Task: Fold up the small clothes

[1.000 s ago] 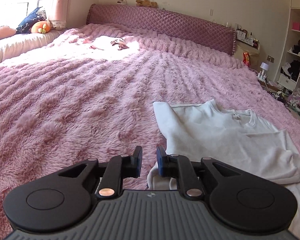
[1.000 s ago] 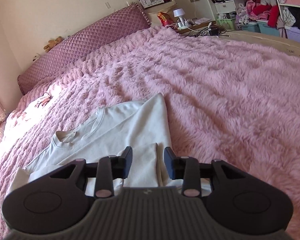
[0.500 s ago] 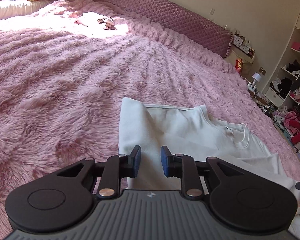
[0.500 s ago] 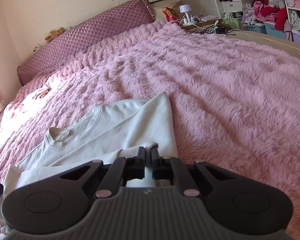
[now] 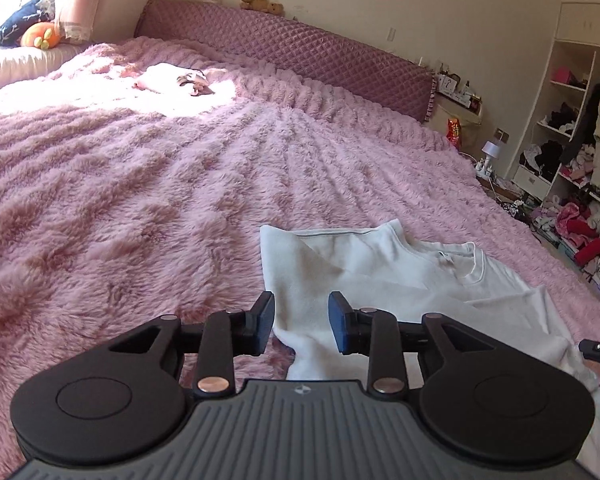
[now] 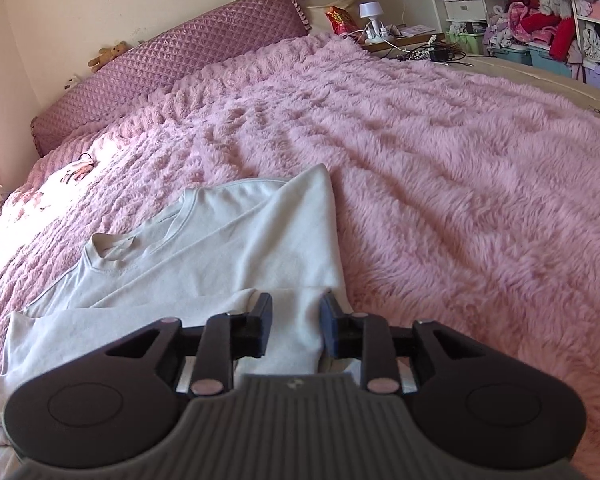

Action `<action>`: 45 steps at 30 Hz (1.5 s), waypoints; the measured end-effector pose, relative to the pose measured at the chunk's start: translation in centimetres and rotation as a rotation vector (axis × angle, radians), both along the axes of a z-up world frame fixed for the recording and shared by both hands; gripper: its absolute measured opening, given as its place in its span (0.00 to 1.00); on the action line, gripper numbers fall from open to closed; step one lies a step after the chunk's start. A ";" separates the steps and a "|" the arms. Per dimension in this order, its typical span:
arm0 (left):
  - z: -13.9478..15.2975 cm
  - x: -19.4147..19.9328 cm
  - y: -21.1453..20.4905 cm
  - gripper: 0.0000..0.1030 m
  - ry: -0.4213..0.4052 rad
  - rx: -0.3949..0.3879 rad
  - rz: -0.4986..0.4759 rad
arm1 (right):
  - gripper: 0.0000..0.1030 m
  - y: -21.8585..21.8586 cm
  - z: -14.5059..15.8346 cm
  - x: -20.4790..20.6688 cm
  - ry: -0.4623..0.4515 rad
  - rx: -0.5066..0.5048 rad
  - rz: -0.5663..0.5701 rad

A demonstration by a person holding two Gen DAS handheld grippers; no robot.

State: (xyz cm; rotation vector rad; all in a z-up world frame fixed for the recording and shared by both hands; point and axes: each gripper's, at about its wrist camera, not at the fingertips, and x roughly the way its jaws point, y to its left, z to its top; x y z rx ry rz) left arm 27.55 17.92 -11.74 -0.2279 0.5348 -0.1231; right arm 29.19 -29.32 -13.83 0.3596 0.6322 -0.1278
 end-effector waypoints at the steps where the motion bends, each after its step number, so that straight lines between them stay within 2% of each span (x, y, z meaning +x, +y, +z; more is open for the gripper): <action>1: 0.3 -0.8 0.0 0.40 -0.008 0.064 -0.036 | 0.24 0.2 0.3 -0.2 -0.002 -0.003 0.009; 3: 0.0 -1.7 0.0 0.41 0.010 0.166 -0.090 | 0.24 0.3 0.7 -0.7 0.001 -0.002 0.018; 7: -1.4 -2.3 -0.7 0.41 0.055 0.297 -0.162 | 0.24 0.4 0.9 -1.7 0.015 -0.004 0.011; 14: -3.0 -1.8 -2.7 0.41 0.050 0.401 -0.255 | 0.24 0.4 1.0 -2.6 0.041 0.002 -0.009; 15: -3.2 -1.6 -3.1 0.37 0.050 0.420 -0.260 | 0.24 0.4 1.0 -2.6 0.044 -0.003 -0.008; 16: -3.4 -1.5 -3.5 0.19 0.047 0.444 -0.262 | 0.24 0.5 0.9 -2.5 0.047 -0.006 -0.008; 17: -3.6 -1.4 -3.9 0.07 0.042 0.469 -0.265 | 0.24 0.5 0.9 -2.5 0.050 -0.004 -0.007; 20: -3.7 -2.4 -4.7 0.04 -0.016 0.510 -0.228 | 0.24 0.5 0.7 -2.5 0.057 0.002 -0.012; 22: -3.5 -3.6 -4.8 0.04 -0.039 0.488 -0.162 | 0.24 0.5 0.6 -2.6 0.058 0.008 -0.015; 24: -3.6 -4.7 -4.6 0.03 -0.026 0.426 -0.096 | 0.24 0.4 0.4 -2.6 0.060 0.011 -0.018; 28: -5.7 -3.6 -3.6 0.00 0.144 0.324 0.004 | 0.24 0.1 0.1 -2.7 0.064 0.018 -0.027; 29: -6.2 -3.3 -2.8 0.00 0.167 0.273 0.030 | 0.24 0.1 0.1 -2.8 0.061 0.020 -0.031; 30: -6.1 -3.2 -2.2 0.00 0.169 0.237 0.037 | 0.24 0.1 0.2 -2.8 0.057 0.024 -0.031; 32: -5.0 -3.7 -1.8 0.00 0.139 0.217 0.060 | 0.26 0.2 0.6 -3.0 0.036 0.033 -0.022; 35: -2.4 -5.0 -1.4 0.00 0.025 0.161 0.070 | 0.28 0.9 1.1 -3.0 0.001 0.037 0.027; 37: -0.9 -4.9 -1.6 0.01 -0.044 0.106 0.042 | 0.28 1.7 1.2 -2.8 -0.009 0.035 0.073; 39: -0.1 -4.1 -2.2 0.03 -0.066 0.069 0.007 | 0.28 2.9 1.2 -2.7 -0.019 0.034 0.120; 41: -0.1 -2.7 -3.1 0.03 -0.056 0.026 -0.044 | 0.28 3.9 1.2 -2.8 -0.033 0.037 0.168; 45: -1.9 -0.8 -4.6 0.03 0.033 0.021 -0.074 | 0.27 5.1 0.3 -2.9 0.015 0.033 0.219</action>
